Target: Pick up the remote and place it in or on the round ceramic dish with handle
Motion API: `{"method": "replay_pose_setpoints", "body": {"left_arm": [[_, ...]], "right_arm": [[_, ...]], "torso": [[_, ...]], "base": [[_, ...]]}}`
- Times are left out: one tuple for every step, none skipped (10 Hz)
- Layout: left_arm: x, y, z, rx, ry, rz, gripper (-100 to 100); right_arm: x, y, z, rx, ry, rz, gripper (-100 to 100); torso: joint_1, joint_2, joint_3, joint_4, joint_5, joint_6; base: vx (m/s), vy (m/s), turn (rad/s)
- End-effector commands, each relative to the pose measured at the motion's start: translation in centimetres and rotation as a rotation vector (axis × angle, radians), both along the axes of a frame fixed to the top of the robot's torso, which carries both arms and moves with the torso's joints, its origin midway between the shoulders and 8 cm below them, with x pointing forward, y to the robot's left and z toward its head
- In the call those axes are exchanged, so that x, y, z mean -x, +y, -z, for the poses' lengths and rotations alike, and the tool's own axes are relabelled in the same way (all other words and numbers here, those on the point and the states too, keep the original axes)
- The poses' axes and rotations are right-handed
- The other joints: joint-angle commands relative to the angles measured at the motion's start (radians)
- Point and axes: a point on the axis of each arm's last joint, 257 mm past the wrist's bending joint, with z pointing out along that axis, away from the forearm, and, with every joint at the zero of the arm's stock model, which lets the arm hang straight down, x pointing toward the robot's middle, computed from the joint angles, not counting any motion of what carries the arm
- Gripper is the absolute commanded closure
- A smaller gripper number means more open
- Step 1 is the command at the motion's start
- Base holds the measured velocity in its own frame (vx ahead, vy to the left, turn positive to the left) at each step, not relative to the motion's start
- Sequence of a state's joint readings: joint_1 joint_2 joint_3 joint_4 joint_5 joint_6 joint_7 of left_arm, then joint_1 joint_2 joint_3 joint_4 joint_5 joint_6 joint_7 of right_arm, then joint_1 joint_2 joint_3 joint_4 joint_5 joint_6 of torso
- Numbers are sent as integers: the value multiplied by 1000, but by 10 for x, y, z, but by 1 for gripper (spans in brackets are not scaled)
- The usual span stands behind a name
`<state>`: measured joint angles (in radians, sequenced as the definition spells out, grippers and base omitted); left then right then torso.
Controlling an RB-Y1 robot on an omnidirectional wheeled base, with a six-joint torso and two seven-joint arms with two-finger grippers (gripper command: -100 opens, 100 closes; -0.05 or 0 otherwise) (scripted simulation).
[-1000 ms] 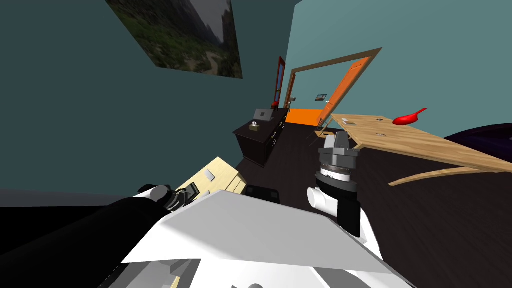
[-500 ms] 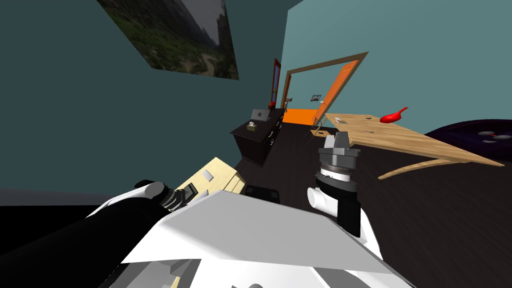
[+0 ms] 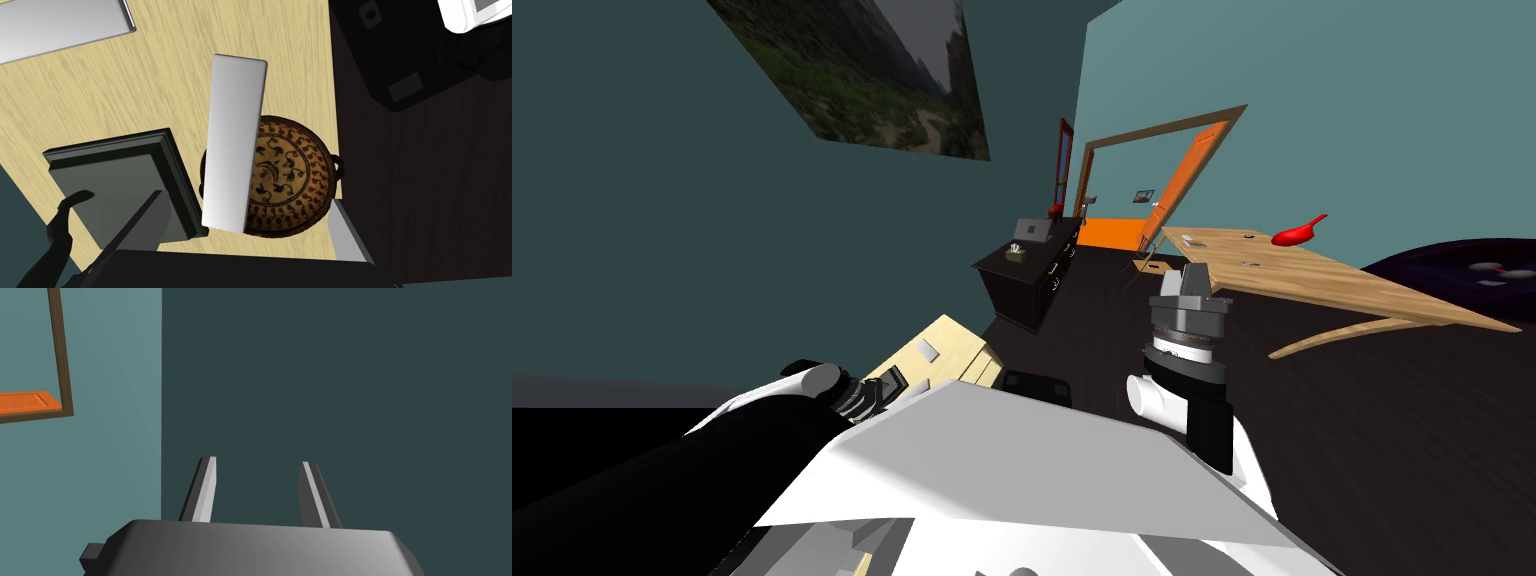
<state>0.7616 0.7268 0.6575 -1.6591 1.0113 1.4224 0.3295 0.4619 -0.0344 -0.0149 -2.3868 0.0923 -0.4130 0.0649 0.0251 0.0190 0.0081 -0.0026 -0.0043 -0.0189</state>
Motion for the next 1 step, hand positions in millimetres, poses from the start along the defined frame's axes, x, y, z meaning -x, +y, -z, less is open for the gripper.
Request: {"method": "replay_pose_setpoints", "body": {"left_arm": [[0,0,0,0,0,0,0]], "right_arm": [[0,0,0,0,0,0,0]], "torso": [[0,0,0,0,0,0]], "base": [[0,0,0]]}}
